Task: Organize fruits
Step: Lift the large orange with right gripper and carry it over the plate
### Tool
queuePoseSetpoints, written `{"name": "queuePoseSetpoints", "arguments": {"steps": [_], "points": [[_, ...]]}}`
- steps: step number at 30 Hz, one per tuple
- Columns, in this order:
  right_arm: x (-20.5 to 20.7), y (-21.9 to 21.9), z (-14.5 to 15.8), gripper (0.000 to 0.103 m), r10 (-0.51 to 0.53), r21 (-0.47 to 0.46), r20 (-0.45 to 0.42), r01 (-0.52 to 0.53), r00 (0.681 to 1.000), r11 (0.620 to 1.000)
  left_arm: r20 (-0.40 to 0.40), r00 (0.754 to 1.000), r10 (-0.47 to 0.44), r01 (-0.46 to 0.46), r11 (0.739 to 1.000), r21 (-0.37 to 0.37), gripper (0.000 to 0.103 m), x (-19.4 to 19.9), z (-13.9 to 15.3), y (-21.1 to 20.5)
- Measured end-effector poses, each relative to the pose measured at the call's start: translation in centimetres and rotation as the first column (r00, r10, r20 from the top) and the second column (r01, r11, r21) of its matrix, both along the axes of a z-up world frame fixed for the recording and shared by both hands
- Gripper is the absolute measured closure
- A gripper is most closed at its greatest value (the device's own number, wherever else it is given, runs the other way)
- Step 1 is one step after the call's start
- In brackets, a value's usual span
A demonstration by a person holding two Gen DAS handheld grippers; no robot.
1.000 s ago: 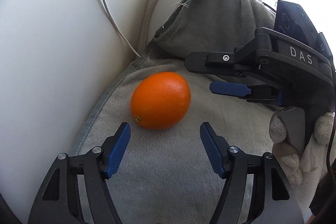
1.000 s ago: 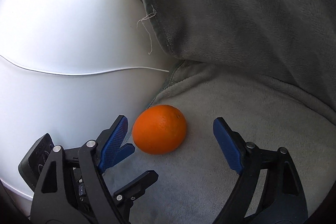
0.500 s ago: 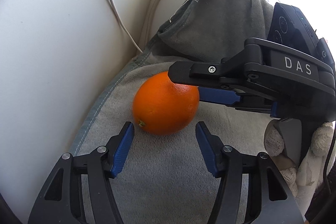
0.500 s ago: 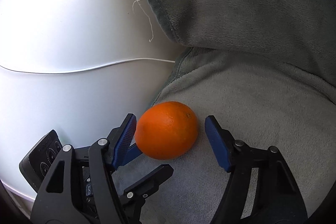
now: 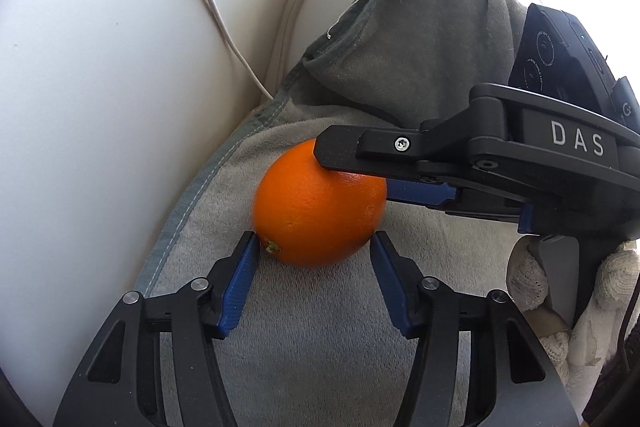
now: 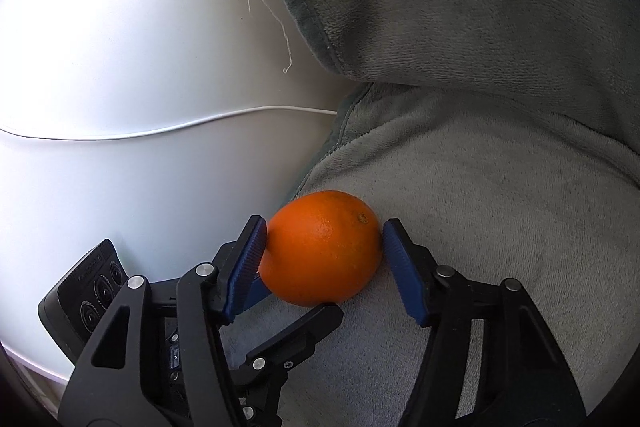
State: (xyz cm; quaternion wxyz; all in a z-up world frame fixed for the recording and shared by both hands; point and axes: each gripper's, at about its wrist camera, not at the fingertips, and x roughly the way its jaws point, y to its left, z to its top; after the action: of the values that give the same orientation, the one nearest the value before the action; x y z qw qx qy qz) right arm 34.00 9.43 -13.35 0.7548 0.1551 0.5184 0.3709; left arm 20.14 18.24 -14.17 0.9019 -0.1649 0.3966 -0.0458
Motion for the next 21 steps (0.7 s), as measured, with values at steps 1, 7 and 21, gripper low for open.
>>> {"name": "queuePoseSetpoints", "arguments": {"steps": [1,7,21], "points": [[0.0,0.0,-0.1,0.04,-0.001,0.002,-0.001,0.001,1.0,1.0,0.001,1.0,0.001,-0.001,1.0,0.002,0.047,0.0,0.0,0.0],[-0.3,-0.3,0.2,0.04,0.002,0.004,0.005,-0.002,1.0,1.0,0.006,1.0,0.001,-0.001,1.0,0.008,0.047,-0.2,0.2,-0.1],[-2.4,-2.5,2.1,0.04,-0.016,0.022,0.04,0.016,0.999,1.0,0.052,0.999,-0.015,0.014,1.0,0.024,0.047,-1.4,2.3,-2.0]]}}
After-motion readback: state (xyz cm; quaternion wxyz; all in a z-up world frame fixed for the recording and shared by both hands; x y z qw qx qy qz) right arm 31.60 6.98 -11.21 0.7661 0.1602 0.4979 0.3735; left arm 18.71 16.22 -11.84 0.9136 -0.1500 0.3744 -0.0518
